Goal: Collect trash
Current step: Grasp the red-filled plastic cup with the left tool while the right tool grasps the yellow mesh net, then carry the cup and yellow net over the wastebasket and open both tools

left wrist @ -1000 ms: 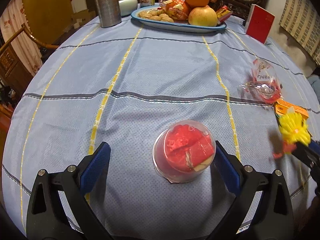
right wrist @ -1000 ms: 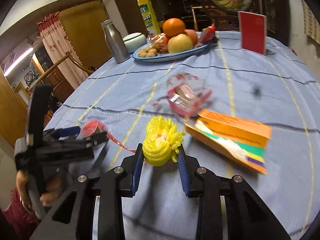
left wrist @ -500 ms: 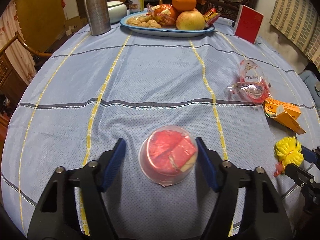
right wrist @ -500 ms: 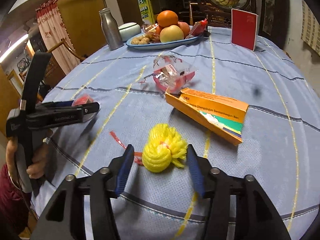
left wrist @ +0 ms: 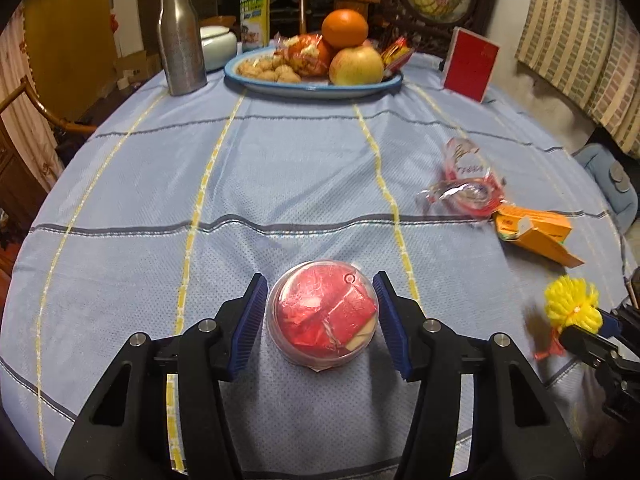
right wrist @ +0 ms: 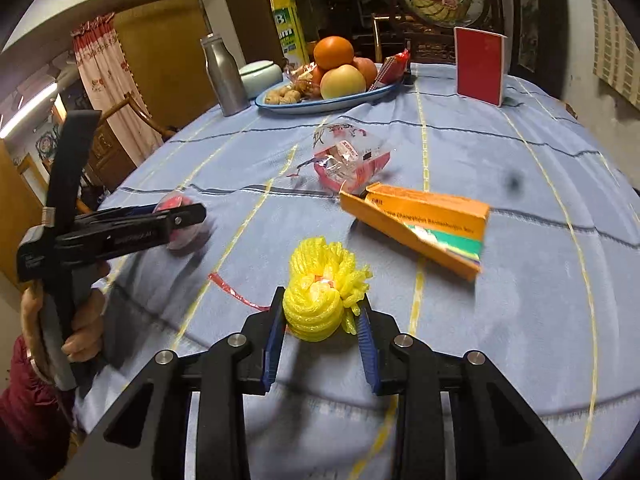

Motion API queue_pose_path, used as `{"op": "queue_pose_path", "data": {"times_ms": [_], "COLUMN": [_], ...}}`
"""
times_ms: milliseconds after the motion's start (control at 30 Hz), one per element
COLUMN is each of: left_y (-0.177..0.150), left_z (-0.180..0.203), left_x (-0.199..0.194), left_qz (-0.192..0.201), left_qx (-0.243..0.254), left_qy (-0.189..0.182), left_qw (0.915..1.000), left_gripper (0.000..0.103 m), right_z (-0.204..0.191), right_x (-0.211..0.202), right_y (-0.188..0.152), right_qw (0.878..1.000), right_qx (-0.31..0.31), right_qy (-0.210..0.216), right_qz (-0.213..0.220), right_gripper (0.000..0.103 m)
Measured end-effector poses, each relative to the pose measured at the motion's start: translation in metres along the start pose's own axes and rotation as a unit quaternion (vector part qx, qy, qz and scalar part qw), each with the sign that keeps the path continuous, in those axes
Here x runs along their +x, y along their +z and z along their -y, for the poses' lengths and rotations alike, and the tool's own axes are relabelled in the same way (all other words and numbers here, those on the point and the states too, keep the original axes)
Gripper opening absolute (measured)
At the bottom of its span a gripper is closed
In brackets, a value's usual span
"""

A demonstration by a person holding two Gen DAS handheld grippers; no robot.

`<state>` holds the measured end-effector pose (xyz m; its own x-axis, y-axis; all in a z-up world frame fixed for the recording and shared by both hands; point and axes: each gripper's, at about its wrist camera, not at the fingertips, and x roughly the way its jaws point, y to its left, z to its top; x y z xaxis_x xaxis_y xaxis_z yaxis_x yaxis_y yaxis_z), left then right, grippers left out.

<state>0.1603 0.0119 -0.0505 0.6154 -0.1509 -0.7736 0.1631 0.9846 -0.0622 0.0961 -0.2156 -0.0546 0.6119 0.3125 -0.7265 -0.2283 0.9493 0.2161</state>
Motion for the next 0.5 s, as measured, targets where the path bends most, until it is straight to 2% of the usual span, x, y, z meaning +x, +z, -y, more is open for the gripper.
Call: {"op": "queue_pose_path", "data": {"times_ms": [133,167,200,267,367,500], "left_y": [-0.004,-0.005,-0.007,-0.013,-0.021,-0.032], "left_z": [-0.001,-0.001,0.000,0.003,0.024,0.042], "left_x": [-0.012,-0.014,-0.017,-0.022,-0.032,-0.037], "left_qz": [0.019,0.020,0.017,0.016,0.024,0.015], "left_qx": [-0.016,-0.020,-0.029,-0.037,-0.014,-0.002], "left_qy": [-0.015,-0.027,-0.050,-0.073,-0.060,-0.071], "left_qw": [0.9996,0.9992,0.9982,0.9965,0.9978,0.9974], "left_gripper": [0.053,0.049,0.049,0.049,0.049,0.049], "right_z": [0.011,0.015,0.021,0.030,0.041,0.057], "right_x": [-0.030,-0.037,-0.047,-0.063,-0.079,-0.100], "right_y": [-0.009,-0.012,-0.017,-0.026,-0.037,-0.053], "right_qw": [1.000,0.999,0.999,0.998,0.997,0.995], "right_qx": [0.012,0.016,0.022,0.031,0.045,0.065], "right_qy": [-0.015,-0.020,-0.025,-0.033,-0.040,-0.037], "right_qz": [0.019,0.023,0.029,0.038,0.047,0.061], "right_gripper": [0.033,0.033,0.033,0.033,0.033,0.033]}}
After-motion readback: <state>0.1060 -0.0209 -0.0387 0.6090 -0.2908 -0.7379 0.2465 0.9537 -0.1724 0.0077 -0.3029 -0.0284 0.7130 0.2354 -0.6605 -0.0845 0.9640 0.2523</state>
